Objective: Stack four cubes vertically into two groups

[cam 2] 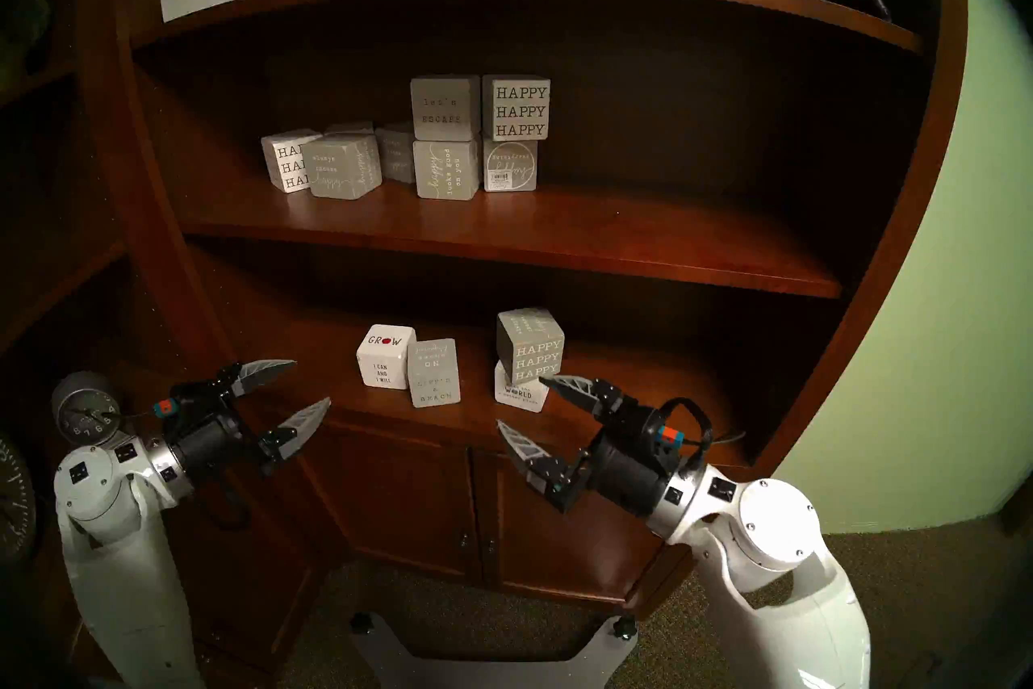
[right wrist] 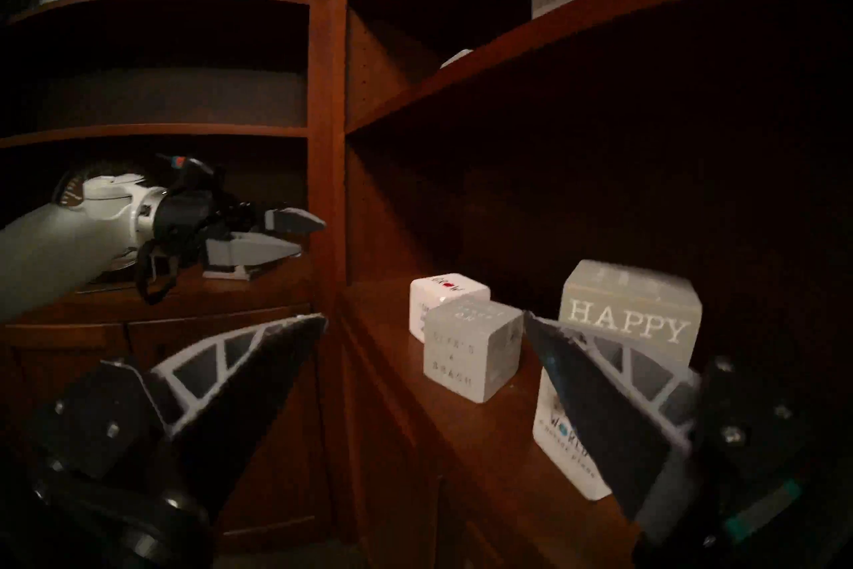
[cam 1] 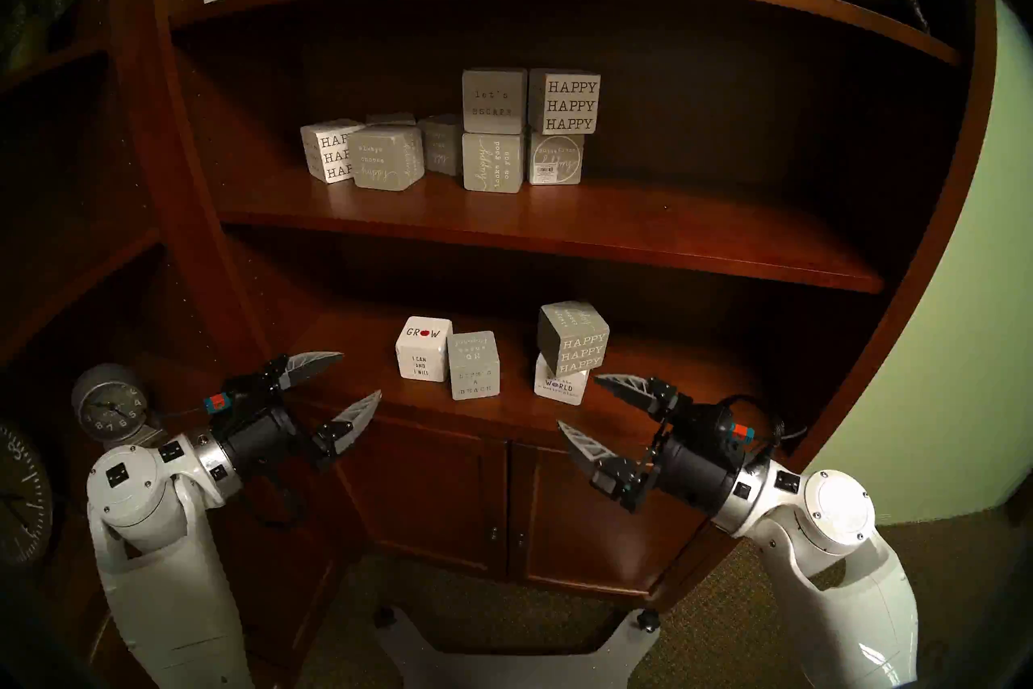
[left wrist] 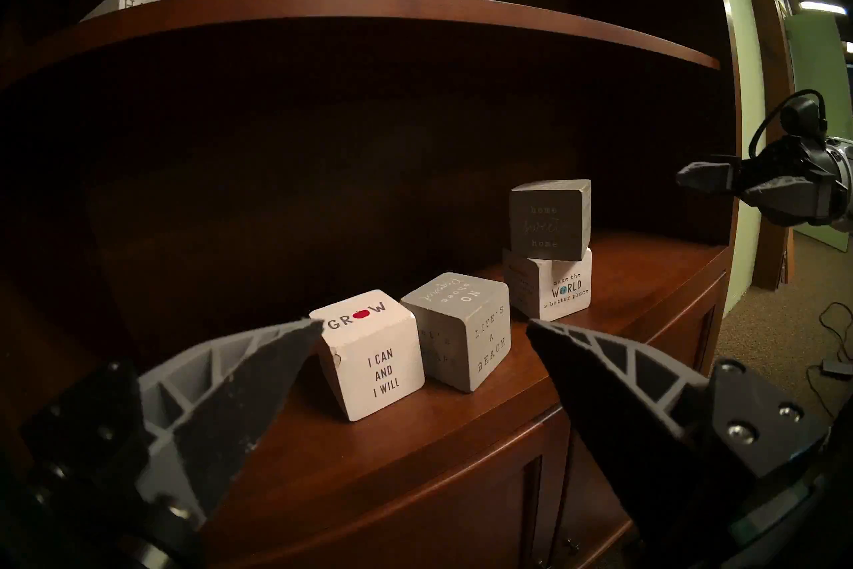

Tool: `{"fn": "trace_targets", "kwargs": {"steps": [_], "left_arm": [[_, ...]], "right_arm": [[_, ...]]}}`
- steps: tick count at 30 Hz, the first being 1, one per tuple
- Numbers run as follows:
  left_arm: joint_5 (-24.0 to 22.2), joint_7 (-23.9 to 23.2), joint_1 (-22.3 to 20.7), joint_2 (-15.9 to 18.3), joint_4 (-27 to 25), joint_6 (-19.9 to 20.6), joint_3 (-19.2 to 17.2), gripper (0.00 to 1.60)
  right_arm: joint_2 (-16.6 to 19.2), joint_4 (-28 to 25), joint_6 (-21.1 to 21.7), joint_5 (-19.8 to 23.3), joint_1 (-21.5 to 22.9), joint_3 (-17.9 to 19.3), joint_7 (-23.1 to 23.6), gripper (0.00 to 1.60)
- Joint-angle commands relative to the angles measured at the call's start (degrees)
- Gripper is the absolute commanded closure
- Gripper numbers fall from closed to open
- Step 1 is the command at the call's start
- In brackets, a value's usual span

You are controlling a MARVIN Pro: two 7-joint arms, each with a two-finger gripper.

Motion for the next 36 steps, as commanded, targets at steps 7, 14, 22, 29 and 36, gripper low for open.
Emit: {"fn": "trace_targets", "kwargs": {"steps": [7, 14, 22, 29, 36], "left_arm": [[-0.17, 0.1, 0.08, 0.09, -0.79, 0.01, 0.12, 0.0], [-0.18, 0.13, 0.1, 0.09, -0.81, 0.02, 0.14, 0.0], [-0.18, 0.15, 0.12, 0.09, -0.83, 0.03, 0.14, 0.0], [0.66, 1.35, -4.55, 1.19, 3.83, -0.42, 2.17, 0.0], [0.5, 6.59, -8.43, 4.13, 10.1, -1.16, 7.48, 0.0]], "right_arm": [[5.72, 5.35, -11.12, 8.44, 0.72, -0.36, 13.31, 0.0], [5.15, 6.23, -11.24, 9.04, 1.37, -0.22, 15.09, 0.0], [4.97, 6.46, -11.35, 9.28, 1.54, -0.16, 15.68, 0.0], [4.77, 6.5, -11.29, 9.19, 1.57, -0.06, 15.91, 0.0], [4.57, 6.55, -11.23, 9.02, 1.62, 0.03, 16.14, 0.0]]}}
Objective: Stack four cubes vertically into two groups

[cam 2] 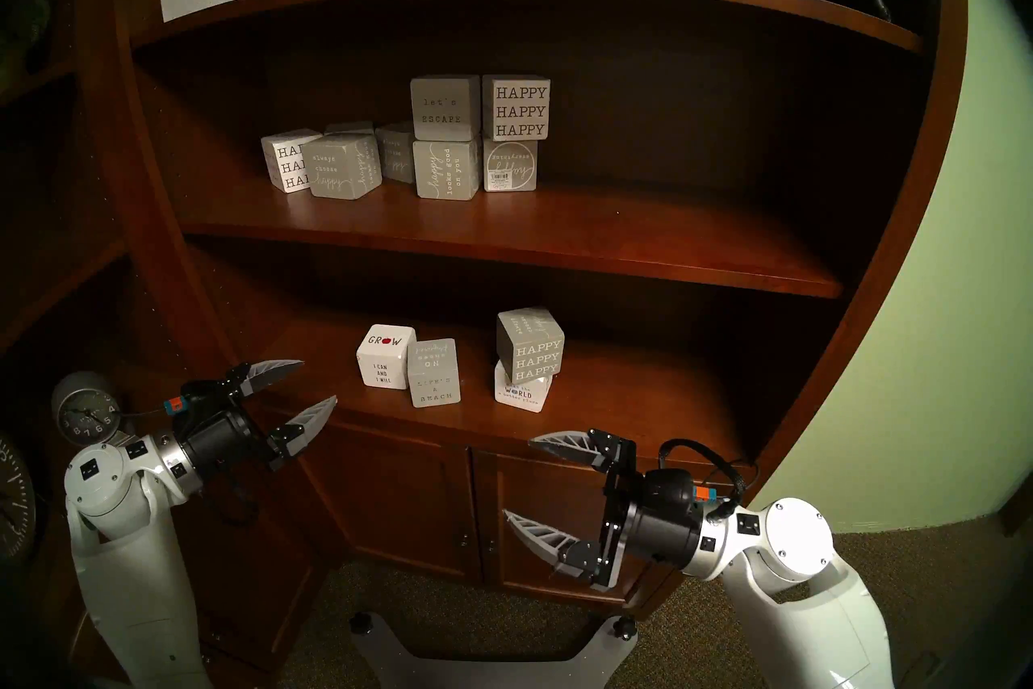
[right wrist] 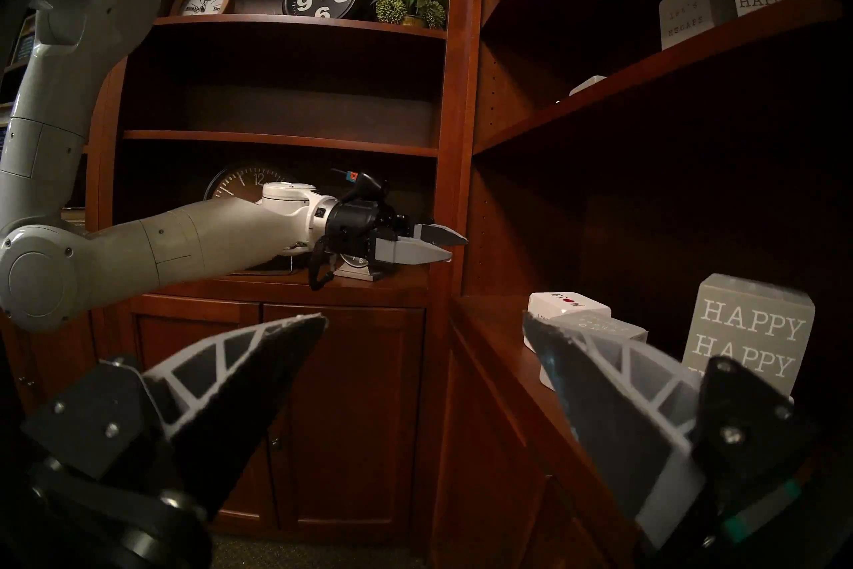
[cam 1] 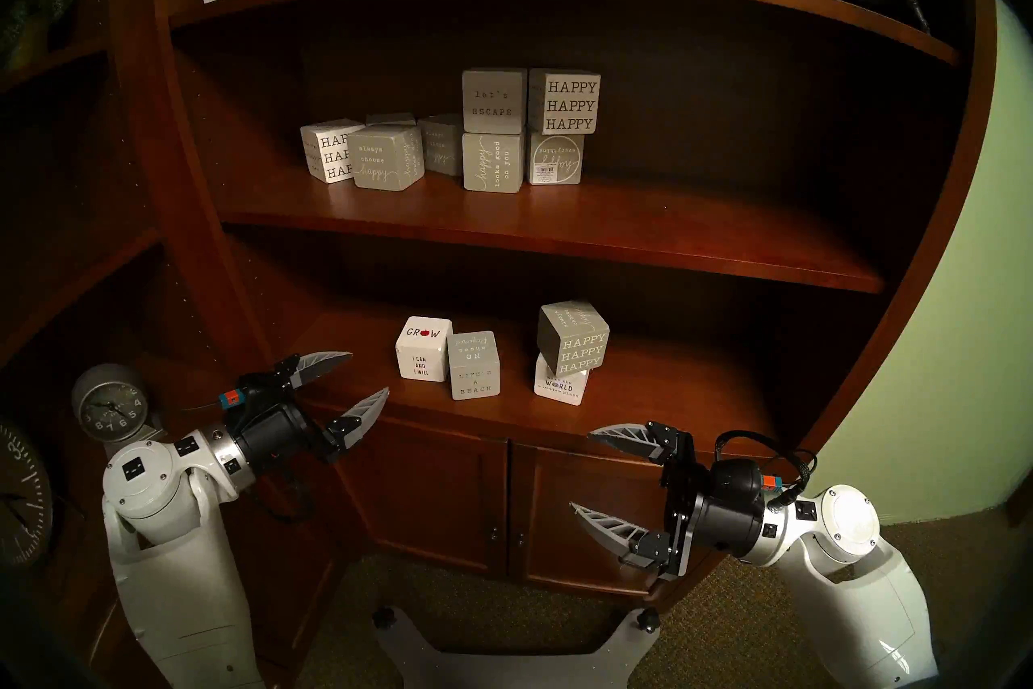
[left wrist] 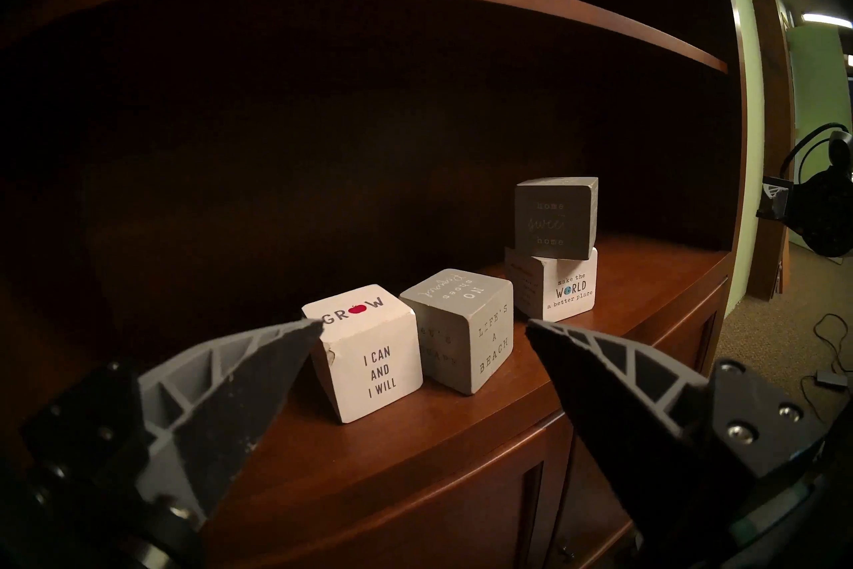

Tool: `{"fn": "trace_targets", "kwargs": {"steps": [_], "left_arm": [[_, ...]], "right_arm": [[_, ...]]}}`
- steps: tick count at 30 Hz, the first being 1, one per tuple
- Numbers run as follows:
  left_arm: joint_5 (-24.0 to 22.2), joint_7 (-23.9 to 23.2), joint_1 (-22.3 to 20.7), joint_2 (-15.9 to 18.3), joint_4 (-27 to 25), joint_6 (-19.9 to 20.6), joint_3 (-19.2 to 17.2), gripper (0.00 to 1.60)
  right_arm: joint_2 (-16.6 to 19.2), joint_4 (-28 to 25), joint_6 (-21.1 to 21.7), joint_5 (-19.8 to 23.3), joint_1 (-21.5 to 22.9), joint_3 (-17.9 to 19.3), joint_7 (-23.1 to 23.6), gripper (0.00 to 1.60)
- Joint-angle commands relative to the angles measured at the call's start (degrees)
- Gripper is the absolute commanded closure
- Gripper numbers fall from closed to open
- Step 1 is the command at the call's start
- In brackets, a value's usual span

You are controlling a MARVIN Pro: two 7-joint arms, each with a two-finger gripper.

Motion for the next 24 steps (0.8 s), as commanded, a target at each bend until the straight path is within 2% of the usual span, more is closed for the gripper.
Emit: {"fn": "trace_targets", "kwargs": {"steps": [1, 5, 6, 9, 13, 24], "left_arm": [[0.64, 3.46, -6.62, 2.31, 4.75, -0.82, 3.76, 0.0], [0.2, 6.56, -8.36, 3.41, 7.24, -1.33, 5.74, 0.0], [0.69, 6.07, -9.85, 3.15, 8.44, -1.4, 5.54, 0.0], [0.22, 7.25, -10.62, 3.81, 9.97, -1.73, 6.62, 0.0], [1.31, 7.96, -12.94, 2.98, 12.39, -2.05, 6.85, 0.0], [2.05, 9.84, -12.82, 2.03, 12.96, -2.39, 8.78, 0.0]], "right_arm": [[-0.37, -0.64, -0.09, 0.64, 0.47, 0.26, -0.11, 0.0], [-0.49, -0.62, -0.06, 0.59, 0.49, 0.32, 0.02, 0.0], [-0.52, -0.61, -0.05, 0.58, 0.49, 0.33, 0.05, 0.0], [-0.62, -0.61, -0.02, 0.57, 0.49, 0.39, 0.14, 0.0], [-0.75, -0.61, 0.04, 0.55, 0.5, 0.47, 0.25, 0.0], [-0.97, -0.64, 0.15, 0.49, 0.49, 0.59, 0.39, 0.0]]}}
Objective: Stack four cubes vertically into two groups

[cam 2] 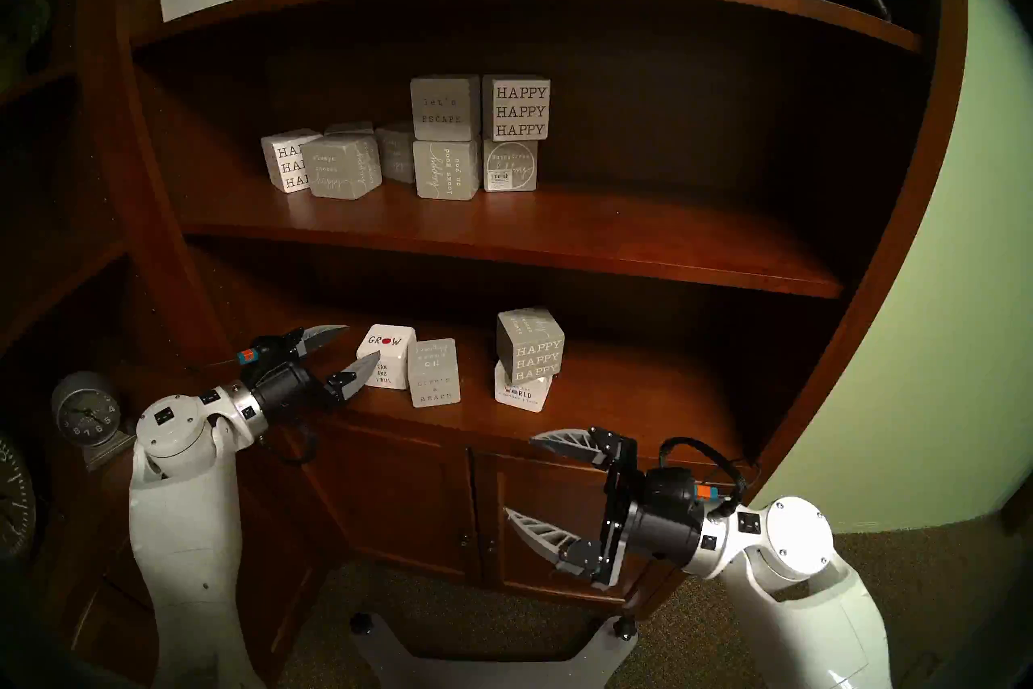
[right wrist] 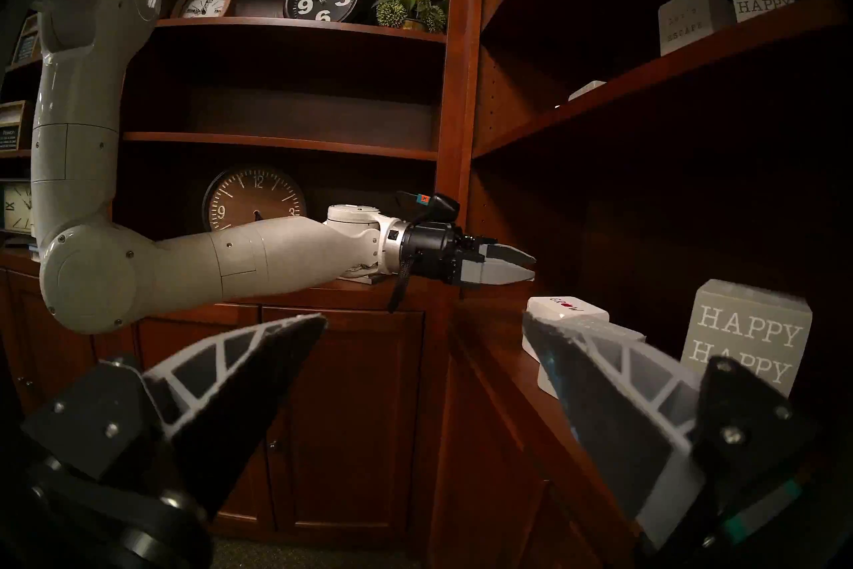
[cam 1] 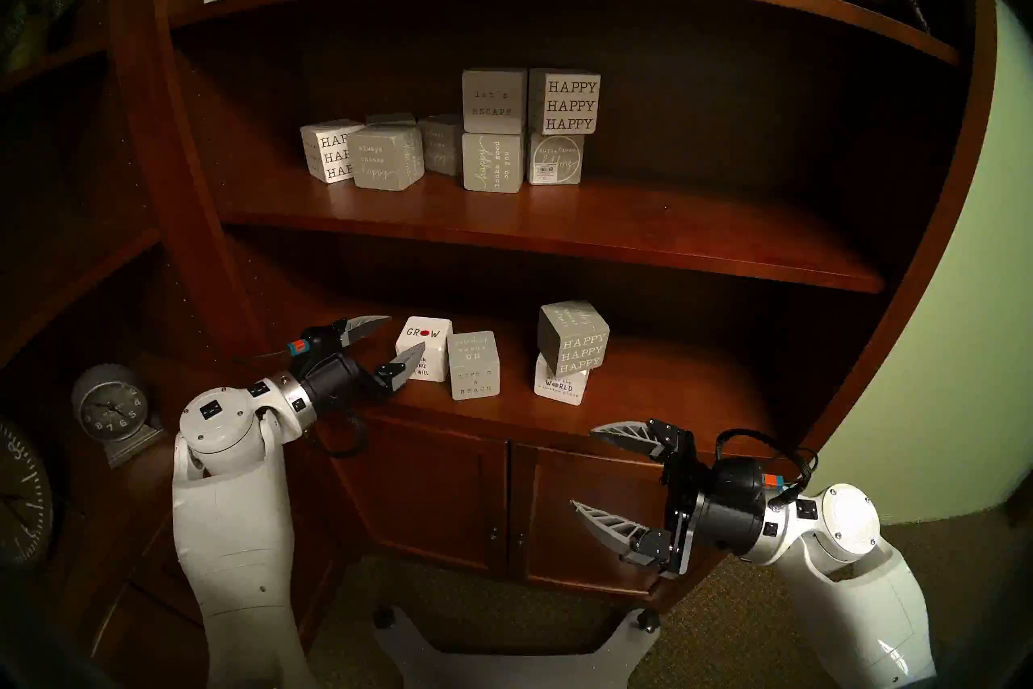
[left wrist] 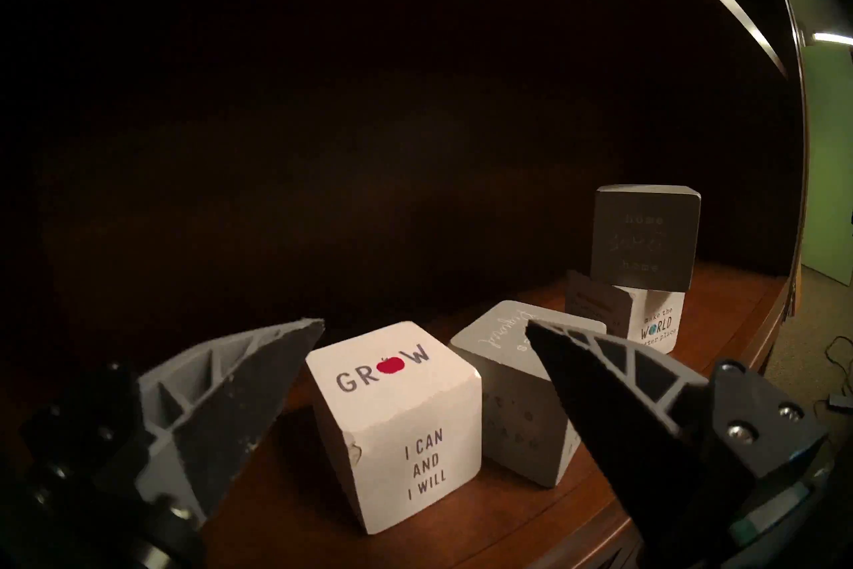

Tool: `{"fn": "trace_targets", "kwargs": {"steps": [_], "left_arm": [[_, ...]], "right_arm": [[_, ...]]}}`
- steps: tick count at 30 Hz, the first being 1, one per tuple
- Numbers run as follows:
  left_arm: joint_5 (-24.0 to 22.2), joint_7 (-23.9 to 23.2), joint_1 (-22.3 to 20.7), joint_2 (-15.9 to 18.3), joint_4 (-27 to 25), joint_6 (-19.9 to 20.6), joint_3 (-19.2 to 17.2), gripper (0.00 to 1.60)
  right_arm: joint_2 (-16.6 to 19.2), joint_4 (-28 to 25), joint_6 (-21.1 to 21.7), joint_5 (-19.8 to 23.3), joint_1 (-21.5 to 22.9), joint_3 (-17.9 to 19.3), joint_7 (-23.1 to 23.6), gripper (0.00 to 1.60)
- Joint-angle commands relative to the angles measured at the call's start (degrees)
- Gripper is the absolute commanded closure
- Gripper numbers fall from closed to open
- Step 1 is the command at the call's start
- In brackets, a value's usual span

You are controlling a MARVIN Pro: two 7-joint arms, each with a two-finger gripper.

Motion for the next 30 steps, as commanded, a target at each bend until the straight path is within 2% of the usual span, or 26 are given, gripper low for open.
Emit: {"fn": "trace_targets", "kwargs": {"steps": [1, 15, 30], "left_arm": [[0.35, 1.18, -1.06, -0.95, -1.36, -0.09, 0.91, 0.0], [2.51, 3.83, -0.94, -2.54, -0.02, -0.07, 2.82, 0.0], [6.98, 8.05, -2.27, -3.46, 1.91, -0.94, 4.43, 0.0]], "right_arm": [[-0.28, -0.72, 0.16, 0.54, 0.29, 0.15, -0.15, 0.0], [-0.41, -0.73, 0.23, 0.48, 0.29, 0.23, -0.06, 0.0], [-0.52, -0.73, 0.27, 0.42, 0.29, 0.28, 0.02, 0.0]]}}
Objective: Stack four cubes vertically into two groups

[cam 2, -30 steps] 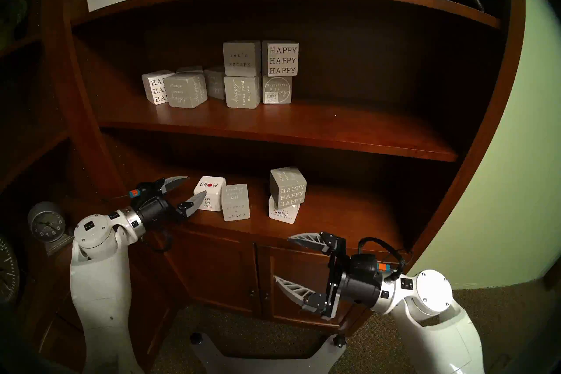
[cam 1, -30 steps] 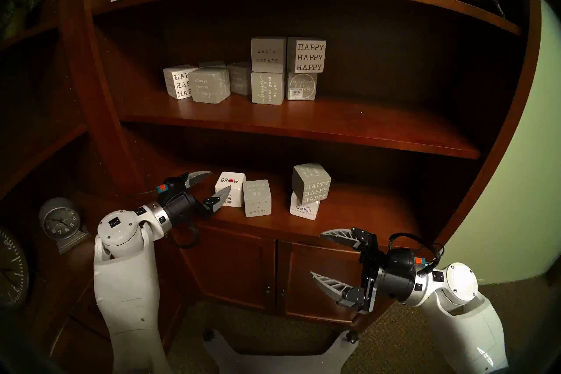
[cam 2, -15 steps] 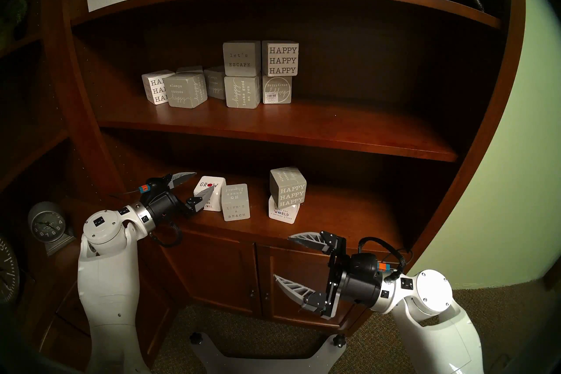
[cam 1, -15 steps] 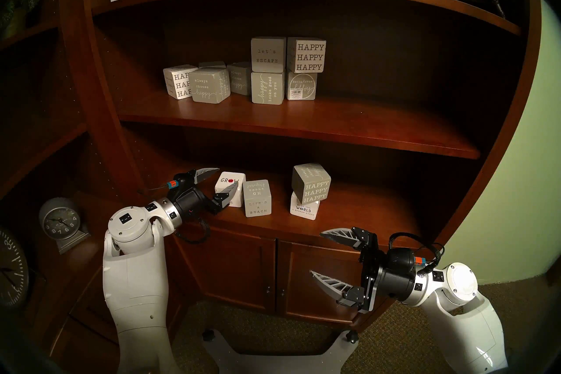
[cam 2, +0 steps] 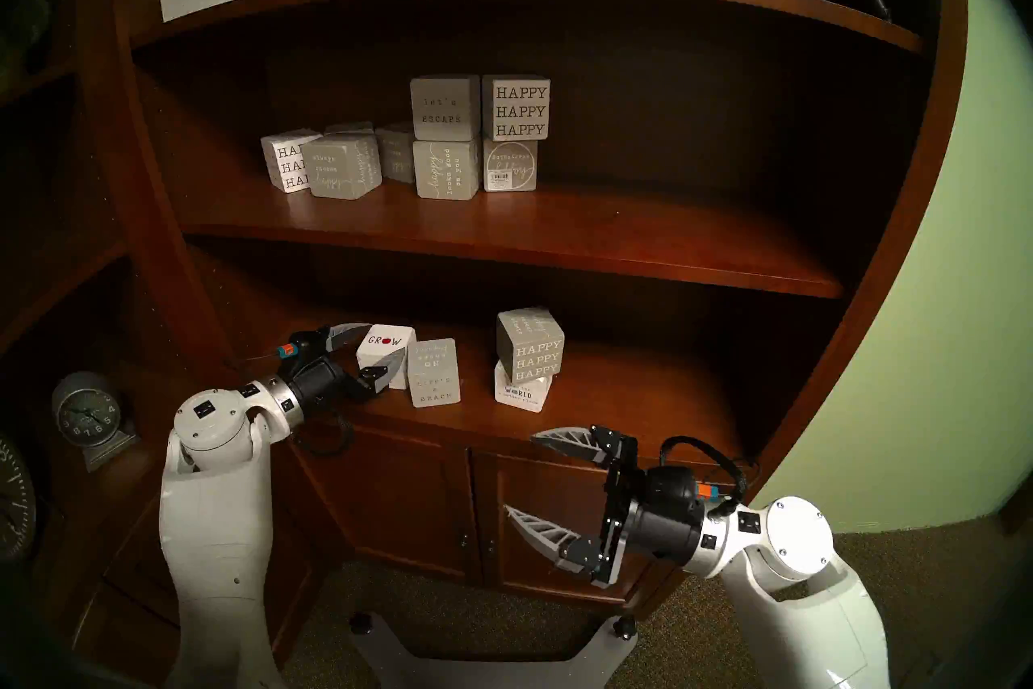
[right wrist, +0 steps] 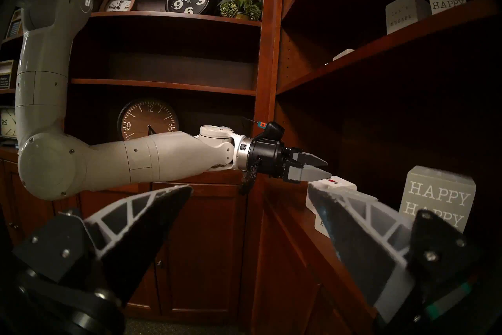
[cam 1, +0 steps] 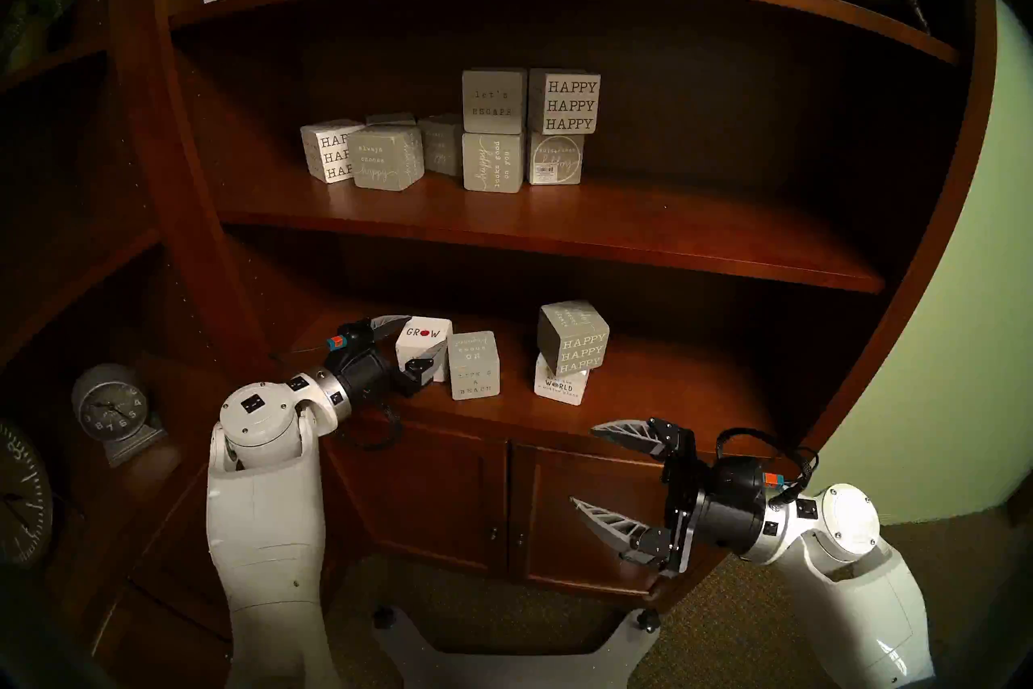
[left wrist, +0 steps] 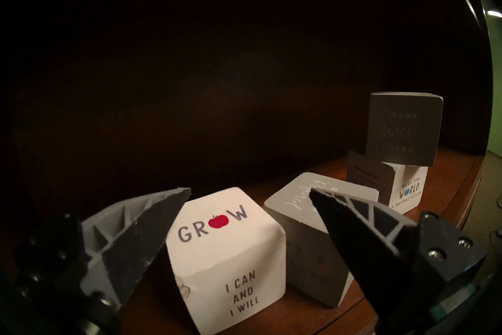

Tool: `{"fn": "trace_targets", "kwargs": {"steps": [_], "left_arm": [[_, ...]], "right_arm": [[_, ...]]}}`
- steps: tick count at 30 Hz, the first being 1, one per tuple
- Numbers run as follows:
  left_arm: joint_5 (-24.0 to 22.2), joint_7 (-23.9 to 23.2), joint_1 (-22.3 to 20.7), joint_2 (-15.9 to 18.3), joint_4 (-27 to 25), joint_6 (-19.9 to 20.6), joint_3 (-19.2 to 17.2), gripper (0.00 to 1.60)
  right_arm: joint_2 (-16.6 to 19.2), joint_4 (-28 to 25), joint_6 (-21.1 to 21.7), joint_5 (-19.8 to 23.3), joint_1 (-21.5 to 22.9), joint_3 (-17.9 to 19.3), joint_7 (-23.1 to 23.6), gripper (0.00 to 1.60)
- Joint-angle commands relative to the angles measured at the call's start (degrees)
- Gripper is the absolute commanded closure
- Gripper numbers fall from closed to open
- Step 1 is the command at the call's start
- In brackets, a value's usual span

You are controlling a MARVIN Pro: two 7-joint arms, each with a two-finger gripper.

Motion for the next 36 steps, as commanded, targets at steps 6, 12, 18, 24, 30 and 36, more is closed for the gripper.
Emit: {"fn": "trace_targets", "kwargs": {"steps": [6, 12, 18, 24, 30, 36], "left_arm": [[1.88, 2.33, -1.34, -0.73, 0.35, -0.31, 0.81, 0.0], [3.21, 3.91, -1.43, -0.94, 0.6, -0.36, 1.08, 0.0], [4.3, 5.33, -1.55, -1.03, 1.0, -0.63, 1.25, 0.0], [5.1, 6.04, -1.66, -1.13, 1.15, -0.85, 0.86, 0.0], [4.97, 6.19, -1.55, -1.14, 0.82, -0.9, 0.59, 0.0], [5.88, 6.77, -1.44, -1.03, 0.7, -0.71, 0.61, 0.0]], "right_arm": [[-0.15, -0.73, 0.23, 0.45, 0.24, 0.11, 0.02, 0.0], [-0.19, -0.73, 0.25, 0.43, 0.24, 0.14, 0.06, 0.0], [-0.22, -0.73, 0.27, 0.41, 0.25, 0.15, 0.08, 0.0], [-0.27, -0.73, 0.28, 0.39, 0.25, 0.18, 0.12, 0.0], [-0.31, -0.73, 0.3, 0.37, 0.25, 0.2, 0.15, 0.0], [-0.35, -0.73, 0.33, 0.34, 0.25, 0.22, 0.19, 0.0]]}}
